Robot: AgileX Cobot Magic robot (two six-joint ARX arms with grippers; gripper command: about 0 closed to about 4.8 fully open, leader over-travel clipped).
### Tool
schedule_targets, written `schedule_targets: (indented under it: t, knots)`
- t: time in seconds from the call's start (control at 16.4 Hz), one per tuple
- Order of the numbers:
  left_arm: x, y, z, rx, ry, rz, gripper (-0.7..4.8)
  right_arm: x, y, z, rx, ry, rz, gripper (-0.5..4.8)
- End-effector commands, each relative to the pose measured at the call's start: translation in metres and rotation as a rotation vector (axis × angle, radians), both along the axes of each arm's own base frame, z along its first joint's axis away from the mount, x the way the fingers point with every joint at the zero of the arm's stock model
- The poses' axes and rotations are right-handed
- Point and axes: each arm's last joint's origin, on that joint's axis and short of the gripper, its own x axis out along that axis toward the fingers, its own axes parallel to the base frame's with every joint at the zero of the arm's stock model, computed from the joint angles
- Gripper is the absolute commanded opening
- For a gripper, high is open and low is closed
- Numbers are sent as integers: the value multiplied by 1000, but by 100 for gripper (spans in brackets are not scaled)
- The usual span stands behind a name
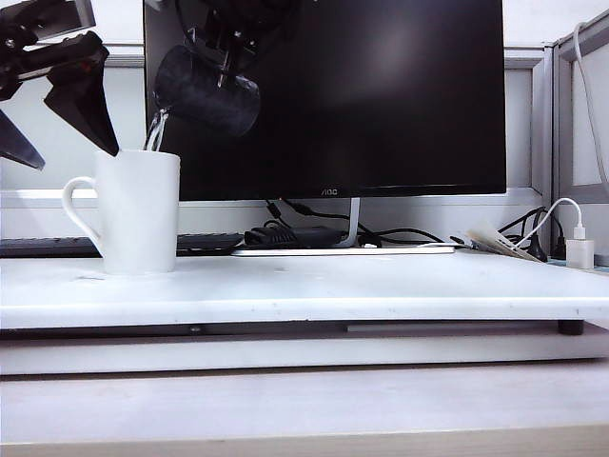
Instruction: Carefully pick up the black cup and pour some water from the black cup into the white cup.
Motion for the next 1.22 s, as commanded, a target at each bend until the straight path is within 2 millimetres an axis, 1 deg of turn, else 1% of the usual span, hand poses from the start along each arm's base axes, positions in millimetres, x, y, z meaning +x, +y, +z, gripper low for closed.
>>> schedule_targets:
  t: [0.06,0.12,0.24,0.3,0.37,0.49,0.61,0.67,0.73,0.79,0.85,0.91,0.98,1.04,1.1,1.16,1.22]
  knots:
    - [1,0,3,-3,-17,4,479,-3,-3,13,263,107,-36,-6]
    - [1,0,4,-7,-31,4,479,-5,-5,18,326,137,-31,-6]
    - [-1,1,17,-43,-117,11,479,-16,-18,44,523,194,-37,-6]
    - [-2,1,24,-65,-157,16,479,-19,-24,54,586,202,-50,-6]
    - [-6,2,39,-91,-249,16,479,-25,-44,74,701,212,-78,-6]
    - [-15,5,60,-127,-374,14,479,-34,-74,101,845,245,-103,-6]
    - [-32,9,82,-163,-501,13,479,-54,-120,133,971,292,-144,-6]
    - [-54,15,102,-199,-631,11,479,-84,-167,159,1061,322,-205,-6]
    - [-66,19,110,-215,-687,11,479,-102,-189,169,1083,325,-238,-6]
    - [-79,22,117,-229,-734,10,479,-120,-204,174,1092,321,-255,-6]
    - [-92,25,122,-239,-768,5,479,-140,-216,175,1089,321,-266,-6]
    - [-109,29,125,-250,-790,-19,479,-166,-231,164,1099,328,-272,-6]
    - [-118,31,125,-256,-786,-56,479,-181,-238,147,1119,353,-276,-6]
    - [-126,33,123,-251,-761,-65,479,-188,-241,126,1148,395,-284,-6]
    - [-129,34,119,-241,-722,-65,479,-189,-242,98,1170,441,-299,-6]
    - [-132,34,112,-235,-672,-85,479,-186,-240,69,1162,471,-321,-6]
    - [-131,33,107,-228,-642,-86,479,-178,-237,45,1146,492,-340,-6]
